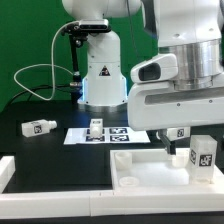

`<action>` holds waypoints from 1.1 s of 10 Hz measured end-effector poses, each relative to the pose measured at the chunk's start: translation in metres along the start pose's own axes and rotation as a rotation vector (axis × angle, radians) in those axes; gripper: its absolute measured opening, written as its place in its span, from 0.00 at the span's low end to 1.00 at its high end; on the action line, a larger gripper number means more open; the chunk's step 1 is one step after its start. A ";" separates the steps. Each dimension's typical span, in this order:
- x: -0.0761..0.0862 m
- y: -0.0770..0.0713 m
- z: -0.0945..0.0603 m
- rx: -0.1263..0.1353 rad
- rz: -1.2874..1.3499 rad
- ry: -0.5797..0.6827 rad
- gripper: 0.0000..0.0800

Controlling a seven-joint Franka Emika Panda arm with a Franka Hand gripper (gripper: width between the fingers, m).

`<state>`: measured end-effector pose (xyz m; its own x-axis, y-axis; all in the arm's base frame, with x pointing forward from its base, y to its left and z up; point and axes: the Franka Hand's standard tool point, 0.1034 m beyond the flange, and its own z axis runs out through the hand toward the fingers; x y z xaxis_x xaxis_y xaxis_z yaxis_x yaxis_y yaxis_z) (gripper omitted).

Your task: Assemble one leg

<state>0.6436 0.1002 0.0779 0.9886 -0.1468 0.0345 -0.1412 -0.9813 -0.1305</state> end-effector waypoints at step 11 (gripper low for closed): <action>-0.003 -0.004 0.004 0.022 1.229 -0.021 0.36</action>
Offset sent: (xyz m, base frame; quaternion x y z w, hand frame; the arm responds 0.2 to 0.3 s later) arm 0.0000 0.0000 0.0000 0.0000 0.0000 0.1296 0.9916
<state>0.6410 0.1046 0.0747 0.1998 -0.9699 -0.1391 -0.9784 -0.1898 -0.0814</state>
